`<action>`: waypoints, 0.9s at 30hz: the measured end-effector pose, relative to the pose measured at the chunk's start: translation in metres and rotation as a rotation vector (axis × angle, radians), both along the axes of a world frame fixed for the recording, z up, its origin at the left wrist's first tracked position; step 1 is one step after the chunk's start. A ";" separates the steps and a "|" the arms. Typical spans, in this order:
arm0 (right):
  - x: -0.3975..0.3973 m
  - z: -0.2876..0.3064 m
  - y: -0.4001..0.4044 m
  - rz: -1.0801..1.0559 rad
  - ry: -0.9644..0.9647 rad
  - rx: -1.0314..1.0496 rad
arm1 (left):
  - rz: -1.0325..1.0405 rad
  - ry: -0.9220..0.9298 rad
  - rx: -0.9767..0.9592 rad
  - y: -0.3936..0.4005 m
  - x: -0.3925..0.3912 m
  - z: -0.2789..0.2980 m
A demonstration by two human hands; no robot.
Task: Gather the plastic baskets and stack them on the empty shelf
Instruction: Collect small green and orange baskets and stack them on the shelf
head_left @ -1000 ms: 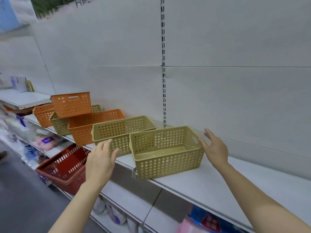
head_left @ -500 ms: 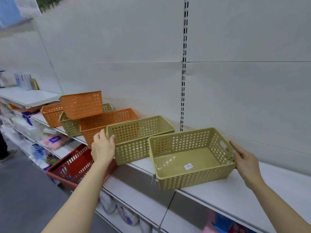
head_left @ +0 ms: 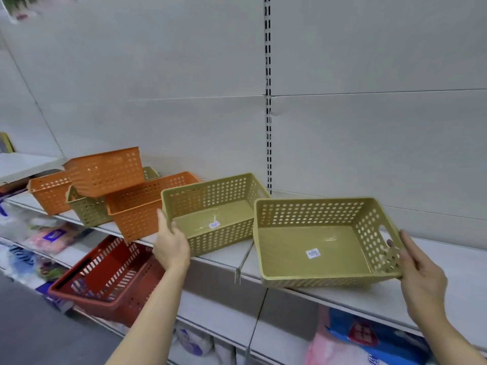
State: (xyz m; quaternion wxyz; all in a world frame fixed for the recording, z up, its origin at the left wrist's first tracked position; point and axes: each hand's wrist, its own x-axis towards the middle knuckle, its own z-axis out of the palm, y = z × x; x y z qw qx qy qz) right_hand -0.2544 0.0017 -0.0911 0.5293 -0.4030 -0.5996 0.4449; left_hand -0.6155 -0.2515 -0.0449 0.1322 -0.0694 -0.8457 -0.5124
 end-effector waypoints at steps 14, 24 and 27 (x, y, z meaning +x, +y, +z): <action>0.182 0.042 0.008 -0.074 0.056 0.156 | 0.008 0.162 0.142 0.038 0.192 0.013; 0.328 0.074 0.024 -0.213 0.022 0.256 | -0.053 0.153 0.259 0.082 0.327 0.040; 0.353 0.095 0.028 -0.264 0.076 0.255 | -0.082 0.176 0.323 0.102 0.340 0.055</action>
